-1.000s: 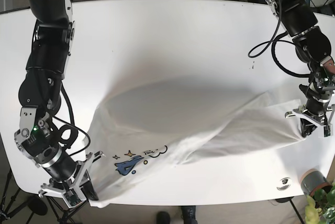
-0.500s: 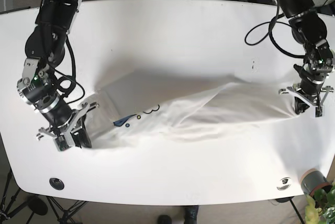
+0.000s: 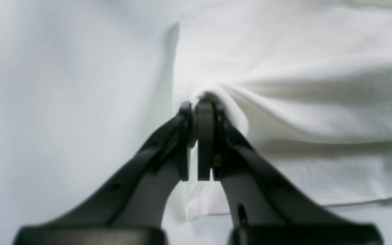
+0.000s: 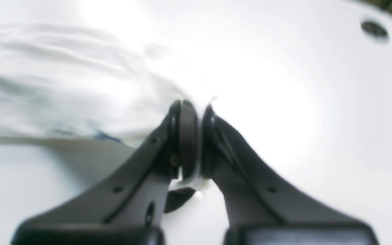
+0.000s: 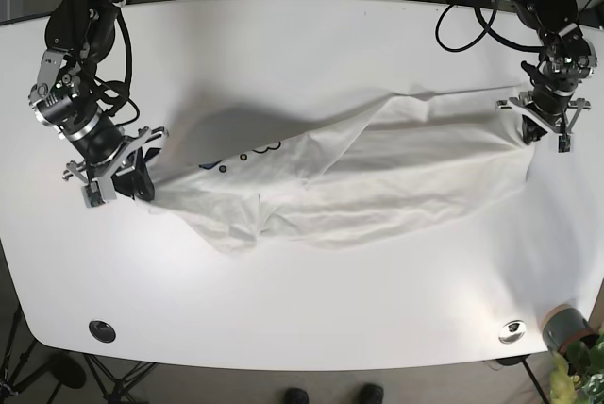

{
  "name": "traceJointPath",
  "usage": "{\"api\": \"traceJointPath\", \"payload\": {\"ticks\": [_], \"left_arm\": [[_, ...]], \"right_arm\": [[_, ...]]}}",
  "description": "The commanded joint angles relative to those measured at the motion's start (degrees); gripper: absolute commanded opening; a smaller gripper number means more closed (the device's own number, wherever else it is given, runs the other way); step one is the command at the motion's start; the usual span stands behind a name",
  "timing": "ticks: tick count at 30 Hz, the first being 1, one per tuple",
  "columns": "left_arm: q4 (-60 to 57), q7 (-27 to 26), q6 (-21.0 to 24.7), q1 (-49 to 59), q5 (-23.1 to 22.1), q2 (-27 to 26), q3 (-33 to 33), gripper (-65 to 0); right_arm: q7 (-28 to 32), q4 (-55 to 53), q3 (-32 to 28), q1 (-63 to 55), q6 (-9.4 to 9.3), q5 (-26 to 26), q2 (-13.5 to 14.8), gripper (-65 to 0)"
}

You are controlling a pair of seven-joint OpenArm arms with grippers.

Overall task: Fold the T-shirt properly
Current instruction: 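Stretch the shirt between both grippers, pulling them apart across the table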

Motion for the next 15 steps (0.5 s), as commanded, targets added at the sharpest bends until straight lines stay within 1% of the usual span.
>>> {"api": "traceJointPath", "payload": {"ticks": [1, 6, 12, 15], "left_arm": [[0.9, -1.4, -1.4, 0.7, -0.7, -1.0, -1.8, -65.0], [0.9, -1.5, -3.7, 3.7, -0.7, -1.0, -3.4, -65.0], [-1.1, -1.5, -6.2, 4.5, -0.6, -1.0, -5.0, -65.0], [-3.1, -1.6, -7.2, 4.5, -0.6, -1.1, -5.6, -65.0]], "right_arm": [[1.8, 1.2, 1.7, -1.0, 0.06, 2.9, 0.9, -65.0], [1.8, 1.0, 2.9, -5.6, 0.24, 5.0, 0.9, -65.0], [2.1, 0.7, 2.9, -10.5, 0.42, 5.0, 0.8, -65.0], [2.1, -0.3, 2.9, -12.6, 0.42, 4.9, -0.4, -65.0]]}}
